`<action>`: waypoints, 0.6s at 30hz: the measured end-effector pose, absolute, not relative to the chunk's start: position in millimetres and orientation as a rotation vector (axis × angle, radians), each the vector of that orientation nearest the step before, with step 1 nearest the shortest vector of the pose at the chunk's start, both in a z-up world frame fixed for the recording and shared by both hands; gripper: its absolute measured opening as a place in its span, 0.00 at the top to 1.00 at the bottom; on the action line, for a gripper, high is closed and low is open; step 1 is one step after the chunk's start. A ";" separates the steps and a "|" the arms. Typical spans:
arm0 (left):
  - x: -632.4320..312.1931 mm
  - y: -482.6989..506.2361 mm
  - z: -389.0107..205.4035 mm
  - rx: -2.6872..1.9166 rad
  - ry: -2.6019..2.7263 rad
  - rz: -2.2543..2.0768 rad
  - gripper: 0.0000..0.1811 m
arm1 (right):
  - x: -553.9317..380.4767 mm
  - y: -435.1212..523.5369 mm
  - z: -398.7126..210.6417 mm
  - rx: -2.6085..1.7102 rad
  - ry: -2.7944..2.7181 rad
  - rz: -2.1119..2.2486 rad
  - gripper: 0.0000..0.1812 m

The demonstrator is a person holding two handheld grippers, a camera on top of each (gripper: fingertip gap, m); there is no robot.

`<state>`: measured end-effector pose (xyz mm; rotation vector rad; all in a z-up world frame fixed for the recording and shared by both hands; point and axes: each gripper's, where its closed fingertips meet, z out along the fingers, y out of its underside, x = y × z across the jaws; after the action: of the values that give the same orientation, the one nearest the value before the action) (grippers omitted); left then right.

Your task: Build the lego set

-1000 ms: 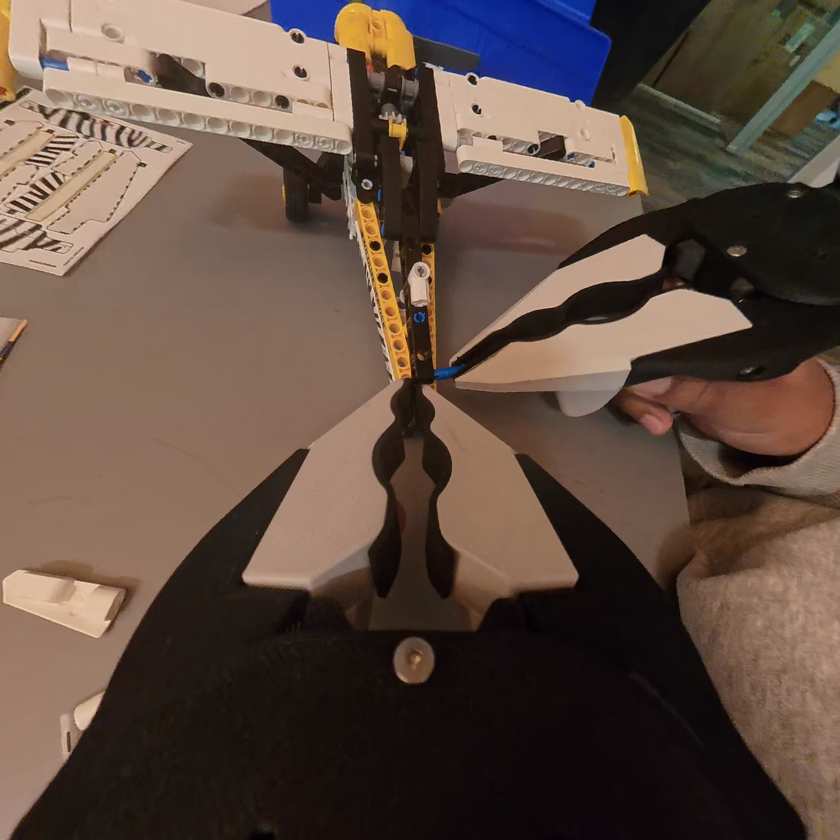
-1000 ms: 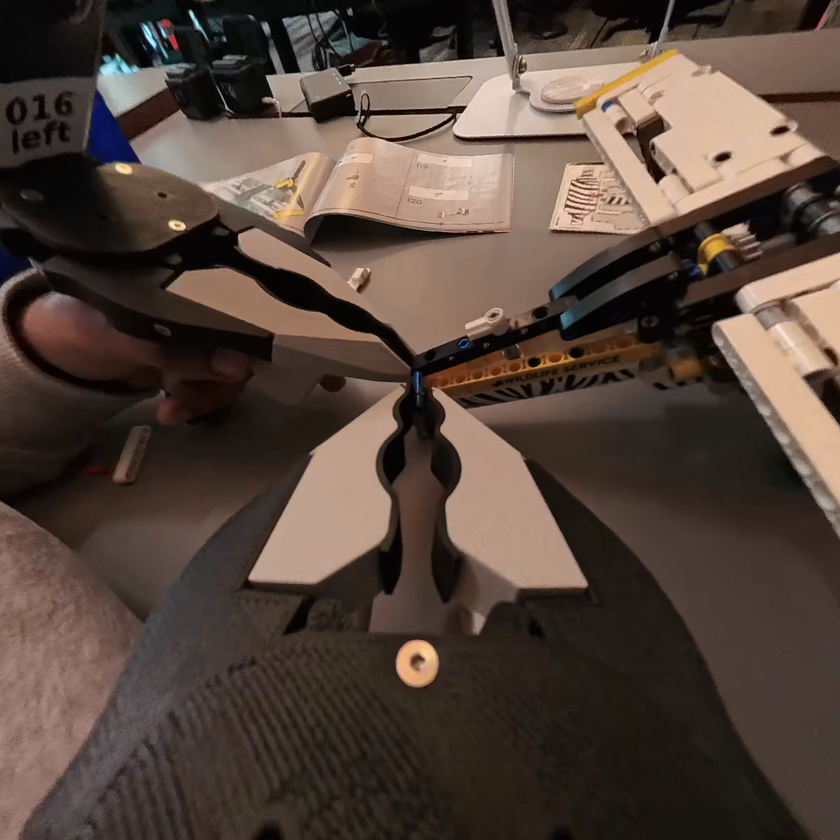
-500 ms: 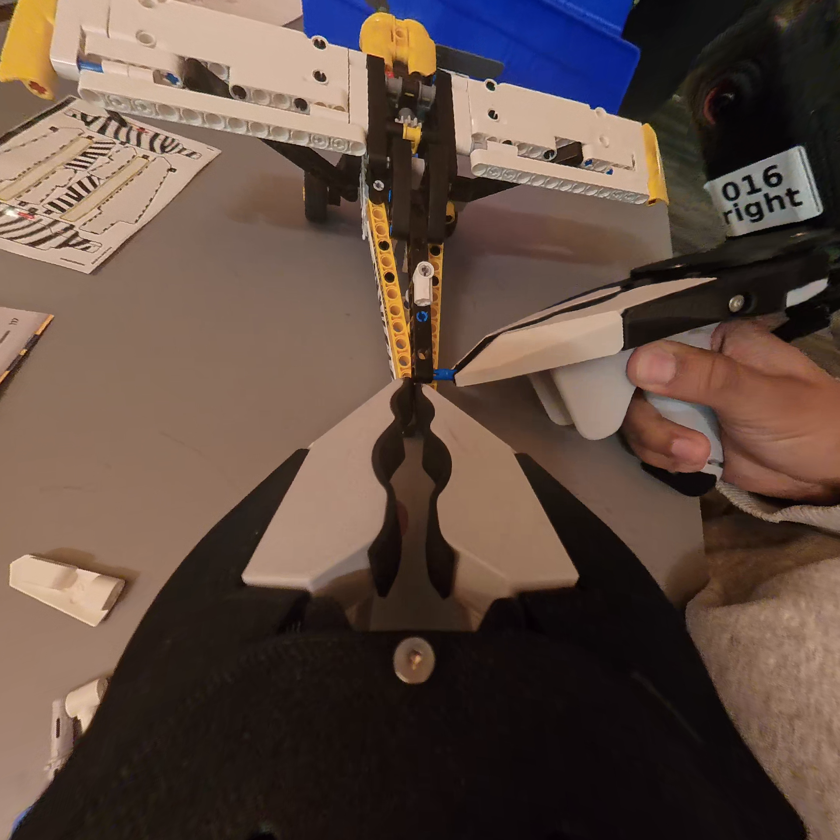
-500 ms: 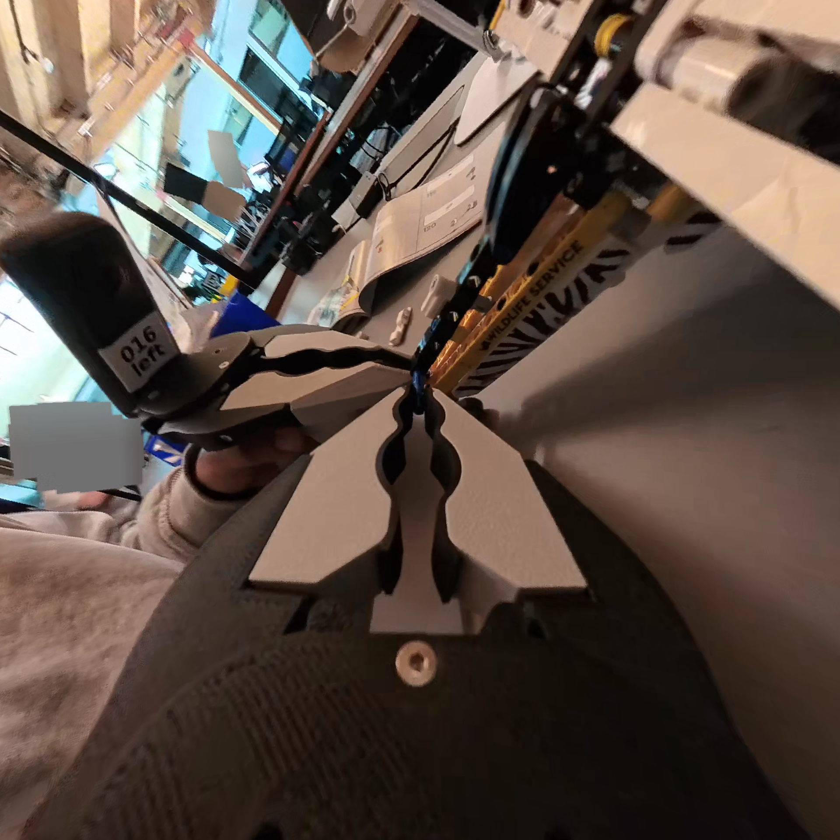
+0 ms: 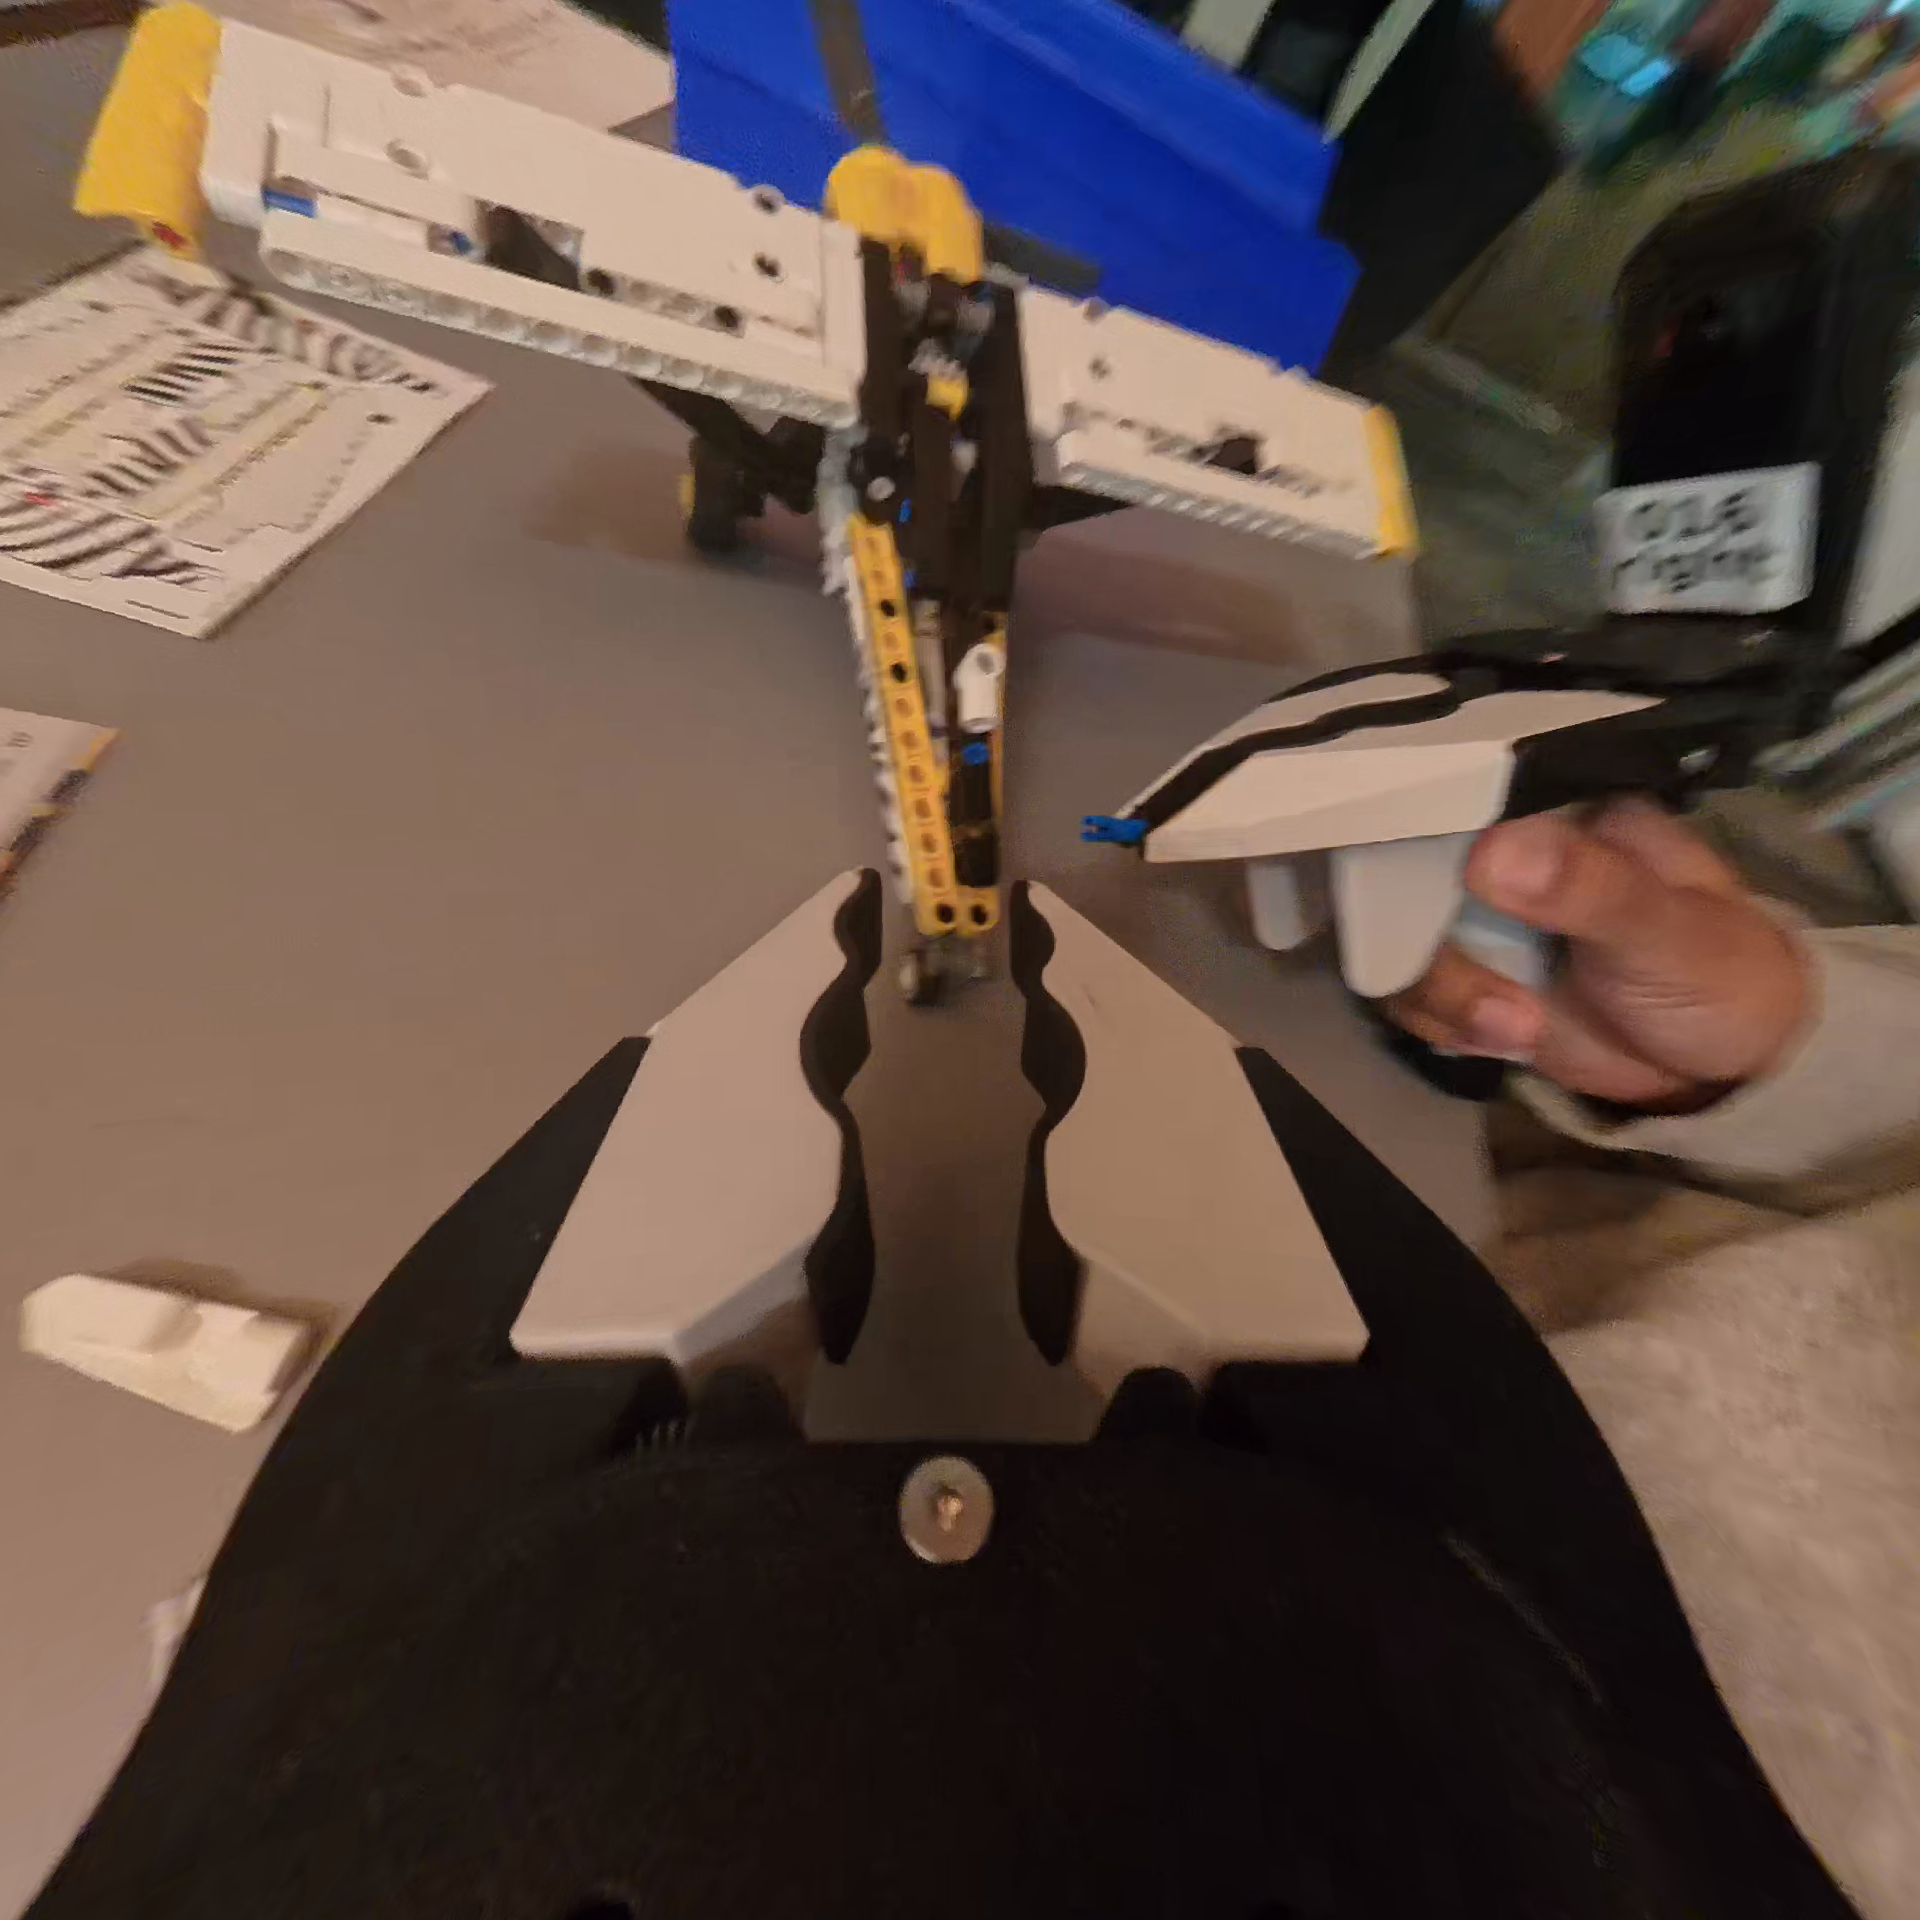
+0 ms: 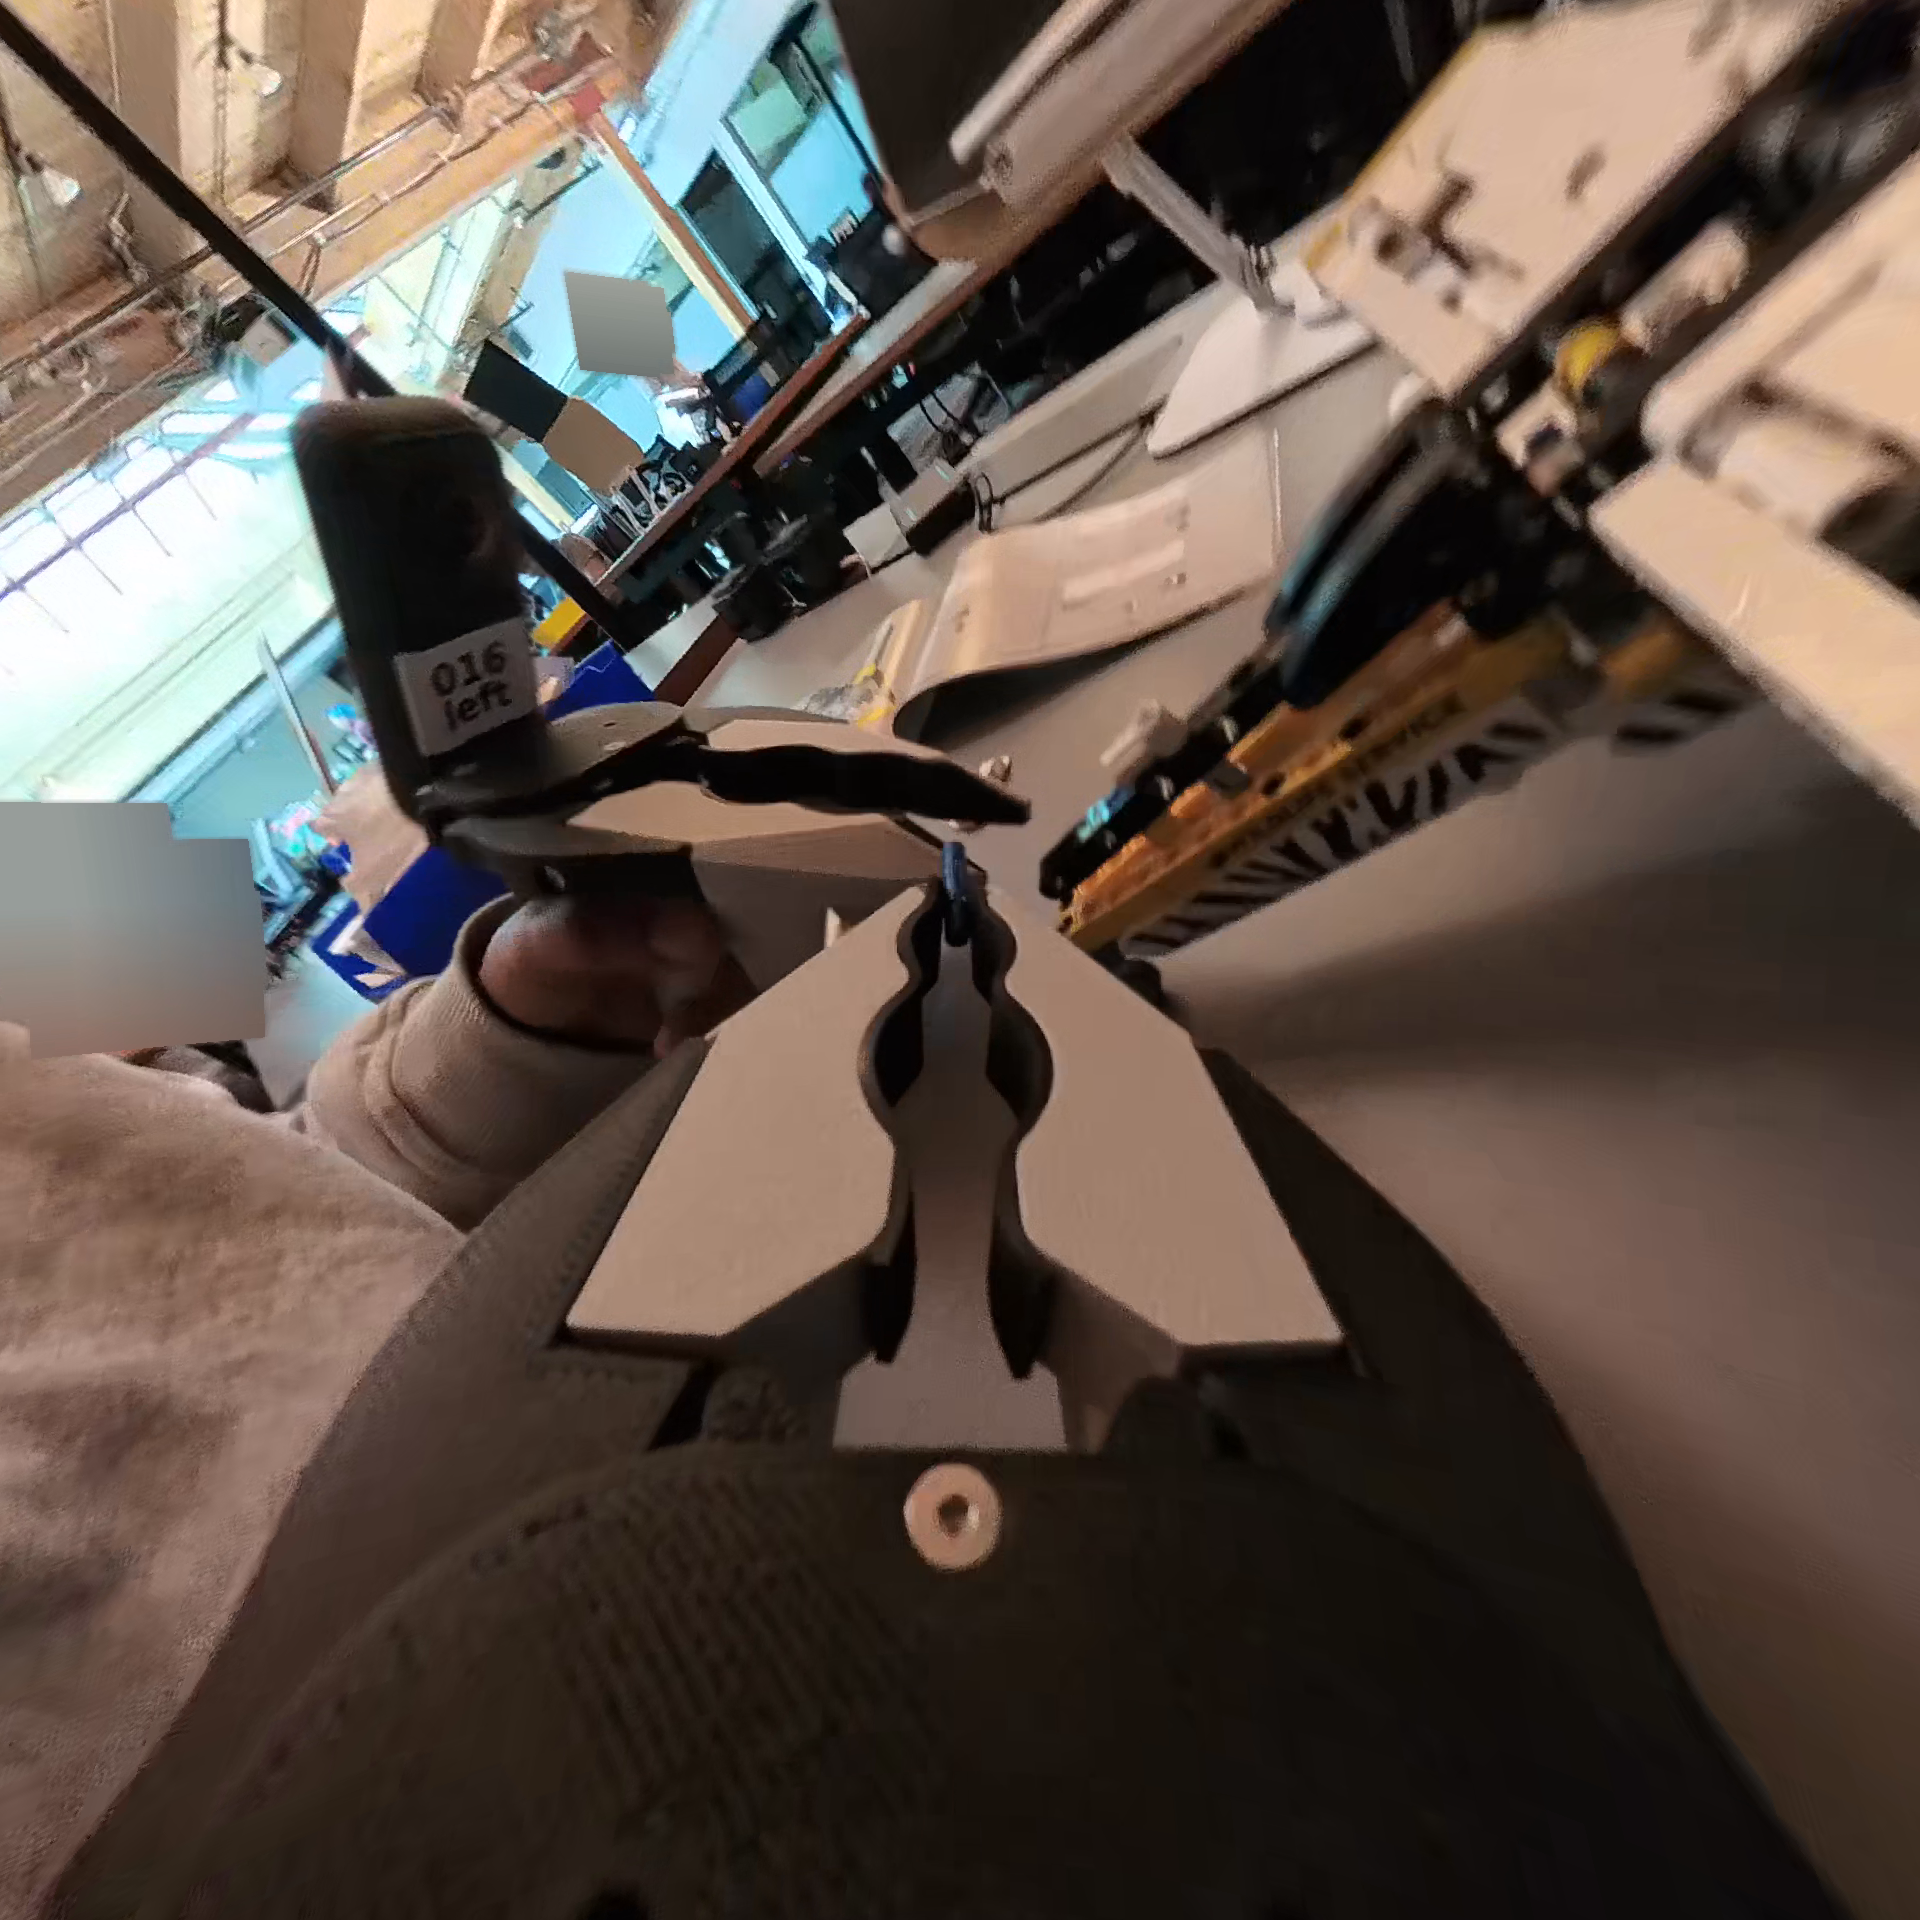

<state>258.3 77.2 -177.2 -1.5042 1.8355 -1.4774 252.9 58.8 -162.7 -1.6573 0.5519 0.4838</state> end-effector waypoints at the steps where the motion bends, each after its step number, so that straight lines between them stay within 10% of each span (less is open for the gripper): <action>1: 254.6 73.1 -169.6 -1.514 1.827 -1.596 0.89 | 253.0 57.6 -158.3 -1.656 0.509 0.439 0.98; 18: 228.4 48.7 -126.1 -1.581 1.698 -2.431 0.99 | 226.2 57.1 -131.4 -1.752 0.032 -0.025 0.97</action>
<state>228.4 48.7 -126.1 -1.5811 1.6977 -2.4313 226.2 57.1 -131.4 -1.7525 0.0323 -0.0250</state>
